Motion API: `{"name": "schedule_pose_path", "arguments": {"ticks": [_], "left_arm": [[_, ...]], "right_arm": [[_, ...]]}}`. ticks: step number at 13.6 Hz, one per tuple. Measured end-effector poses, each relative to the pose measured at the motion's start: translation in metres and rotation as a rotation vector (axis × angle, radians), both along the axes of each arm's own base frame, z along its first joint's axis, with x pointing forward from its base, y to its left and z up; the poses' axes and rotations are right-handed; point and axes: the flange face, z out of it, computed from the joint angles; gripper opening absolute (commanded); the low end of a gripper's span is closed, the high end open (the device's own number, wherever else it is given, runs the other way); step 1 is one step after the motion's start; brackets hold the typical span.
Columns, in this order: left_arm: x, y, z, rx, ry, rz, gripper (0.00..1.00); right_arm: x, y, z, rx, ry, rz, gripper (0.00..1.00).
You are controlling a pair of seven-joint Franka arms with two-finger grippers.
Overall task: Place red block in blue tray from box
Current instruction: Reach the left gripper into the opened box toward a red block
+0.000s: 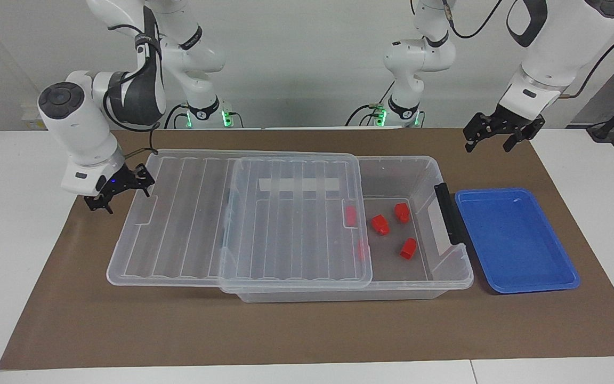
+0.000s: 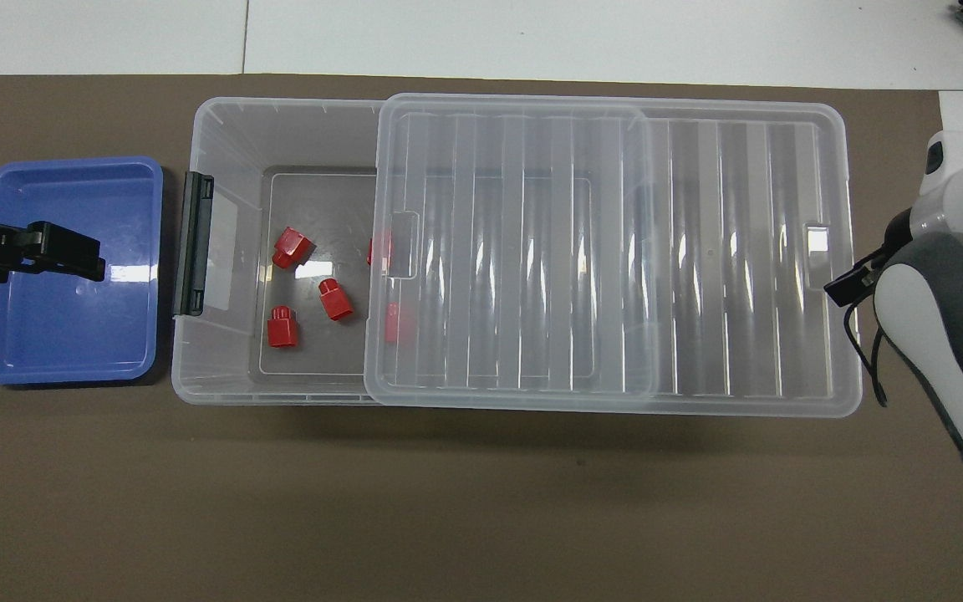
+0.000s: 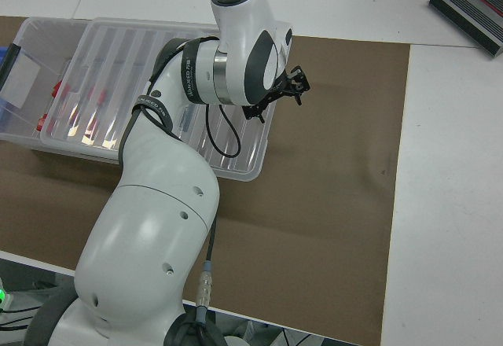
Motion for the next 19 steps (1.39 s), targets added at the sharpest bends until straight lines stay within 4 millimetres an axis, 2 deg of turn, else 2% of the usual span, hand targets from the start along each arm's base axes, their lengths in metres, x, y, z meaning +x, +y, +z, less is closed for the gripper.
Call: {"name": "schedule_pose_path", "arguments": {"ticks": [6,8,9,10,12,15,17,19], "left_arm": [[0.0,0.003,0.001,0.0,-0.001,0.021,1.0],[0.002,0.013,0.003,0.001,-0.019,0.177,1.0],[0.006,0.012,0.003,-0.005,-0.054,0.284,1.0],[0.011,0.002,0.0,-0.017,-0.096,0.37,1.0],[0.013,-0.037,-0.016,-0.036,-0.135,0.451,1.0],[0.013,-0.094,-0.038,-0.007,-0.16,0.481,1.0],[0.018,-0.117,-0.054,-0.002,-0.172,0.491,1.0],[0.025,-0.128,-0.076,-0.001,-0.168,0.494,1.0]], "right_arm": [[0.0,-0.003,0.0,-0.008,0.001,-0.002,0.97],[0.0,-0.004,0.0,-0.008,0.001,-0.003,0.97],[0.0,-0.004,0.0,-0.008,0.002,-0.004,0.97],[-0.002,-0.004,0.002,-0.009,0.008,-0.016,0.97],[-0.008,0.001,0.015,-0.016,0.009,-0.09,0.97],[-0.025,0.025,0.047,-0.031,-0.004,-0.239,0.97],[-0.034,0.048,0.064,-0.01,-0.027,-0.351,0.97],[-0.04,0.069,0.076,0.008,-0.055,-0.461,0.97]]}}
